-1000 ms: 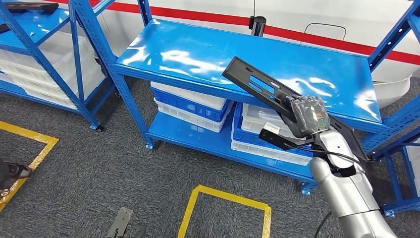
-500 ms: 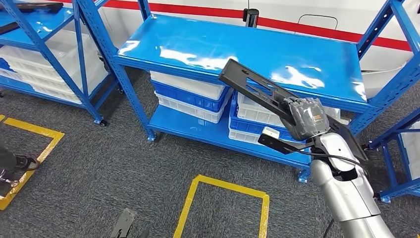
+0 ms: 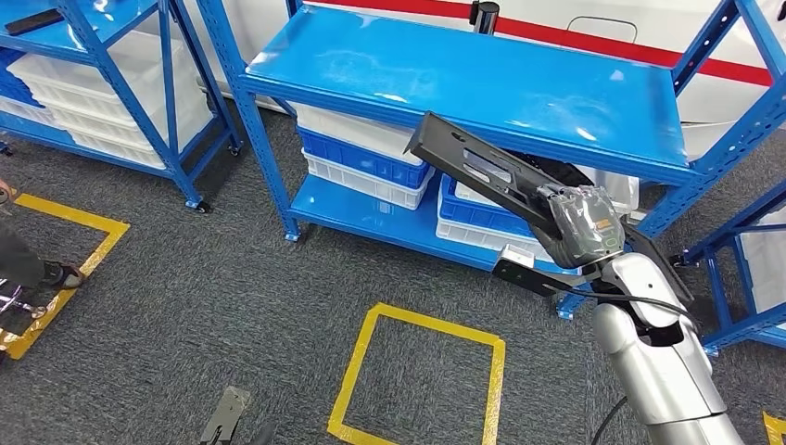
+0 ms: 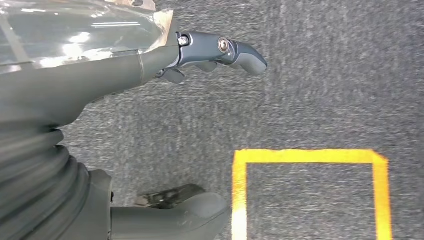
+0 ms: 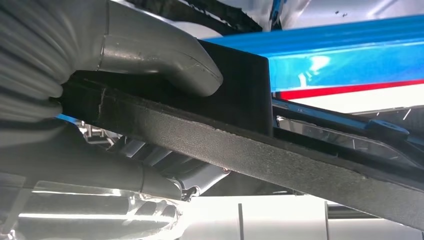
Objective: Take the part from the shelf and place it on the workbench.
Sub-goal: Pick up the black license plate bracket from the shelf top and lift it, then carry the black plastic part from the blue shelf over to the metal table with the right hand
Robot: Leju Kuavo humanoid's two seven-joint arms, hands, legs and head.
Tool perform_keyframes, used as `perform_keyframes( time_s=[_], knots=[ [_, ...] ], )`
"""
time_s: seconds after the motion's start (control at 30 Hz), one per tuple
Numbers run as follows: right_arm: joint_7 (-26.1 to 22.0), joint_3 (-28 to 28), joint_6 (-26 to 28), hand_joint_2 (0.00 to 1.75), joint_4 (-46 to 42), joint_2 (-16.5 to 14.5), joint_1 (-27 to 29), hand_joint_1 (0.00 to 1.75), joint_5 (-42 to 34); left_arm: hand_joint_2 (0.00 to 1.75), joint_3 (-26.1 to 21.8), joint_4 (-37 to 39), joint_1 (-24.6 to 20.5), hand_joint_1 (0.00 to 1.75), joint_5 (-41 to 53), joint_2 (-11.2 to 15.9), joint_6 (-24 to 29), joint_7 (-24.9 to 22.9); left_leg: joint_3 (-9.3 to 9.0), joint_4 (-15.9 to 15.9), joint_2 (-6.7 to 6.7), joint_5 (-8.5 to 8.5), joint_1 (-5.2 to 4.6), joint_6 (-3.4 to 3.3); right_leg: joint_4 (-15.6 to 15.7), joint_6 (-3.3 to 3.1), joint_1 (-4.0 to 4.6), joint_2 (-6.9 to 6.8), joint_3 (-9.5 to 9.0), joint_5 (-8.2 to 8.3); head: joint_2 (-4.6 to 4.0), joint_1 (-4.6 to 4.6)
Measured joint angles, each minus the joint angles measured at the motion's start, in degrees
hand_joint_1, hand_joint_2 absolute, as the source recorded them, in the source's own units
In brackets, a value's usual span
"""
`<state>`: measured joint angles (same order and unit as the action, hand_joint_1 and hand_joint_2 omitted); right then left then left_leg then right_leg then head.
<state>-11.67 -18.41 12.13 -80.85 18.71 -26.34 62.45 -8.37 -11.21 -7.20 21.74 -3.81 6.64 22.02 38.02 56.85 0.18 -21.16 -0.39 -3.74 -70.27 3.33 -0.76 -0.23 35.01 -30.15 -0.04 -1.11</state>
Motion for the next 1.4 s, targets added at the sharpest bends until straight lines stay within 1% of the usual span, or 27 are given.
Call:
perform_keyframes(
  time_s=[0.07, 0.1, 0.13, 0.2, 0.27, 0.33, 0.37, 0.4, 0.43, 0.47, 0.53, 0.6, 0.63, 0.7, 0.77, 0.87, 0.9, 0.93, 0.97, 1.03, 1.1, 1.13, 1.2, 1.23, 1.27, 1.37, 1.4],
  knots=[
    [0.15, 0.01, 0.06, 1.75, 0.0, 0.09, -0.13, 1.66, 0.1, 1.75, 0.0, -0.01, 0.04, 0.0, 0.28, -0.04, -0.11, 0.07, 1.39, 0.3, -0.11, 1.33, -0.22, 0.5, 9.15, -0.31, 0.29, 0.09, -6.57, -0.21, 0.0, -0.01],
    [0.23, 0.03, 0.1, 1.75, 0.02, 0.13, -0.19, 1.66, 0.13, 1.75, -0.01, -0.01, 0.07, 0.0, 0.4, -0.05, -0.1, 0.1, 1.76, 0.34, -0.15, 2.01, -0.34, 0.78, 12.47, -0.74, 0.47, 0.17, -8.5, -0.93, 0.0, -0.06],
    [0.29, 0.04, 0.15, 1.75, 0.05, 0.17, -0.26, 1.66, 0.15, 1.75, -0.01, -0.01, 0.11, 0.0, 0.45, -0.05, -0.07, 0.13, 1.99, 0.29, -0.18, 2.67, -0.45, 1.01, 14.34, -1.18, 0.67, 0.26, -9.38, -1.51, 0.0, -0.12],
    [0.31, 0.05, 0.18, 1.75, 0.22, 0.21, -0.28, 1.66, 0.11, 1.75, -0.05, 0.0, 0.26, 0.0, 0.52, 0.03, 0.01, 0.16, 2.34, 0.28, -0.31, 3.35, -0.41, 1.47, 14.43, -1.86, 0.27, 0.19, -8.54, -0.98, 0.0, -0.26],
    [0.3, -0.02, 0.18, 1.75, 0.45, 0.14, -0.29, 1.66, 0.06, 1.75, -0.13, 0.0, 0.41, 0.0, 0.69, 0.16, 0.0, 0.14, 3.28, 2.81, -0.44, -0.17, -0.18, 2.16, 14.23, -2.88, -0.33, -0.07, -7.62, 0.23, 0.0, -0.4],
    [0.3, -0.06, 0.18, 1.75, 0.57, 0.04, -0.33, 1.66, -0.04, 1.75, -0.24, 0.0, 0.45, 0.0, 0.85, 0.21, -0.02, 0.08, 4.88, 9.74, -0.41, -6.88, 0.19, 2.91, 14.12, -3.58, -0.39, -0.18, -6.23, 1.77, 0.0, -0.56],
    [0.3, -0.06, 0.19, 1.75, 0.57, 0.02, -0.31, 1.66, -0.08, 1.75, -0.28, 0.0, 0.44, 0.0, 0.92, 0.22, -0.05, 0.06, 5.59, 13.84, -0.39, -9.16, 0.37, 3.17, 14.05, -3.62, -0.35, -0.19, -5.37, 2.54, 0.0, -0.62],
    [0.3, -0.06, 0.2, 1.75, 0.58, 0.02, -0.25, 1.66, -0.11, 1.75, -0.3, 0.0, 0.45, 0.0, 0.97, 0.23, -0.1, 0.04, 5.82, 17.07, -0.37, -9.98, 0.56, 3.35, 13.93, -3.53, -0.32, -0.19, -4.37, 3.27, 0.0, -0.63],
    [0.3, -0.06, 0.21, 1.75, 0.6, 0.02, -0.19, 1.66, -0.12, 1.75, -0.32, 0.0, 0.46, 0.0, 1.03, 0.25, -0.14, 0.03, 5.24, 18.62, -0.36, -9.41, 0.73, 3.45, 13.77, -3.4, -0.32, -0.19, -3.38, 3.92, 0.0, -0.65],
    [0.3, -0.04, 0.24, 1.75, 0.61, 0.01, -0.13, 1.66, -0.2, 1.75, -0.37, 0.0, 0.46, 0.0, 1.04, 0.27, -0.13, 0.02, 3.61, 17.86, -0.36, -7.99, 0.88, 3.44, 13.57, -3.23, -0.33, -0.18, -2.48, 4.47, 0.0, -0.65],
    [0.3, 0.04, 0.28, 1.75, 0.61, 0.0, -0.06, 1.66, -0.78, 1.75, -0.63, 0.0, 0.45, 0.0, 0.99, 0.3, -0.03, -0.01, -2.3, 11.12, -0.42, -6.31, 1.0, 3.14, 13.14, -2.78, -0.27, -0.16, -1.1, 5.33, 0.0, -0.67],
    [0.27, 0.27, 0.3, 1.75, 0.61, -0.01, -0.15, 1.66, -1.74, 1.75, -0.97, 0.0, 0.44, 0.0, 0.96, 0.34, 0.03, 0.05, -7.47, 3.67, -0.56, -7.37, 0.82, 2.7, 12.92, -2.09, -0.1, -0.23, -0.38, 6.15, 0.0, -0.58],
    [0.22, 0.4, 0.3, 1.75, 0.61, -0.04, -0.26, 1.66, -2.09, 1.75, -1.1, 0.0, 0.45, 0.0, 0.98, 0.35, 0.03, 0.11, -8.54, 1.68, -0.6, -8.05, 0.63, 2.48, 12.94, -1.67, -0.08, -0.29, -0.1, 6.63, 0.0, -0.56],
    [0.1, 0.58, 0.32, 1.75, 0.63, -0.08, -0.48, 1.66, -2.35, 1.75, -1.26, 0.01, 0.53, 0.0, 1.04, 0.32, 0.04, 0.2, -8.2, 0.67, -0.46, -7.52, 0.45, 1.65, 12.96, -0.78, -0.04, -0.33, 0.48, 7.45, 0.0, -0.49],
    [0.05, 0.71, 0.32, 1.75, 0.67, -0.06, -0.53, 1.66, -2.34, 1.75, -1.38, 0.01, 0.62, 0.0, 1.08, 0.28, 0.08, 0.23, -6.96, 0.19, -0.2, -5.98, 0.46, 0.38, 11.01, -0.85, 0.1, -0.15, 1.94, 5.41, 0.0, -0.33],
    [0.17, 0.96, 0.31, 1.75, 0.72, -0.05, -0.52, 1.66, -2.54, 1.75, -1.64, 0.0, 0.66, 0.0, 1.03, 0.31, 0.29, 0.25, -4.09, 0.03, -0.03, -3.49, 0.22, -0.53, 0.84, -1.76, 0.04, 0.02, 5.08, -1.9, 0.0, 0.04],
    [0.28, 0.99, 0.31, 1.75, 0.75, -0.07, -0.51, 1.66, -2.56, 1.75, -1.72, 0.0, 0.68, 0.0, 1.01, 0.29, 0.37, 0.25, -3.08, 0.06, -0.02, -2.7, 0.13, -0.56, -2.55, -1.53, 0.02, 0.02, 5.54, -3.06, 0.0, 0.04],
    [0.46, 1.0, 0.32, 1.75, 0.78, -0.07, -0.5, 1.66, -2.42, 1.75, -1.78, 0.0, 0.7, 0.0, 0.98, 0.26, 0.42, 0.26, -2.07, 0.1, 0.0, -1.92, 0.07, -0.53, -4.58, -1.01, 0.01, 0.02, 5.31, -3.03, 0.0, 0.05],
    [0.65, 1.0, 0.36, 1.75, 0.8, -0.07, -0.49, 1.66, -2.15, 1.75, -1.8, 0.0, 0.72, 0.0, 0.98, 0.23, 0.44, 0.28, -1.06, 0.13, 0.02, -1.14, 0.04, -0.43, -4.55, -0.35, 0.01, 0.02, 4.06, -1.93, 0.0, 0.07],
    [1.05, 1.02, 0.55, 1.75, 0.81, -0.07, -0.57, 1.66, -1.43, 1.75, -1.89, 0.0, 0.72, 0.0, 0.99, 0.17, 0.48, 0.35, 0.72, 0.26, 0.01, 0.4, -0.02, -0.08, 1.45, 0.37, 0.01, 0.02, -1.41, 0.32, 0.0, 0.06],
    [1.24, 1.11, 0.87, 1.75, 0.8, -0.06, -0.76, 1.66, -1.11, 1.75, -2.18, 0.0, 0.73, 0.0, 1.0, 0.12, 0.56, 0.38, 1.84, 0.35, -0.04, 1.85, -0.22, 0.44, 10.47, -0.25, 0.34, 0.09, -7.69, -0.39, 0.0, -0.03],
    [1.28, 1.21, 1.06, 1.75, 0.8, -0.05, -0.86, 1.66, -1.09, 1.75, -2.33, 0.0, 0.74, 0.0, 1.04, 0.11, 0.57, 0.37, 2.07, 0.29, -0.05, 2.52, -0.31, 0.71, 13.33, -0.73, 0.52, 0.19, -9.29, -1.14, 0.0, -0.09],
    [1.28, 1.44, 1.41, 1.75, 0.81, -0.01, -0.94, 1.66, -1.05, 1.75, -2.55, 0.0, 0.87, 0.0, 1.12, 0.14, 0.56, 0.35, 2.37, -0.07, -0.13, 3.8, -0.32, 1.25, 14.57, -1.64, 0.43, 0.32, -9.01, -1.01, 0.0, -0.29],
    [1.28, 1.51, 1.47, 1.75, 0.84, -0.01, -0.97, 1.66, -1.03, 1.75, -2.61, 0.01, 0.98, 0.0, 1.18, 0.2, 0.56, 0.32, 2.75, 0.14, -0.23, 3.43, -0.25, 1.56, 14.56, -2.1, 0.14, 0.28, -8.58, -0.44, 0.0, -0.26],
    [1.28, 1.54, 1.49, 1.75, 0.86, -0.02, -0.97, 1.66, -1.04, 1.75, -2.65, 0.01, 1.11, 0.0, 1.23, 0.22, 0.55, 0.28, 3.28, 1.08, -0.32, 1.86, -0.14, 1.92, 14.5, -2.76, -0.16, 0.19, -8.03, 0.28, 0.0, -0.33],
    [1.14, 1.6, 1.46, 1.75, 0.9, -0.06, -0.92, 1.66, -1.85, 1.75, -2.72, 0.01, 1.27, 0.0, 1.47, 0.19, 0.56, 0.14, 5.63, 10.92, -0.39, -7.55, 0.51, 3.05, 14.27, -3.75, -0.35, 0.05, -5.68, 2.72, 0.0, -0.63],
    [1.07, 1.64, 1.41, 1.75, 0.9, -0.05, -0.85, 1.66, -2.23, 1.75, -2.73, 0.01, 1.27, 0.0, 1.56, 0.19, 0.55, 0.1, 6.11, 14.91, -0.38, -9.28, 0.75, 3.37, 14.1, -3.63, -0.33, 0.04, -4.74, 3.39, 0.0, -0.71]
  ],
)
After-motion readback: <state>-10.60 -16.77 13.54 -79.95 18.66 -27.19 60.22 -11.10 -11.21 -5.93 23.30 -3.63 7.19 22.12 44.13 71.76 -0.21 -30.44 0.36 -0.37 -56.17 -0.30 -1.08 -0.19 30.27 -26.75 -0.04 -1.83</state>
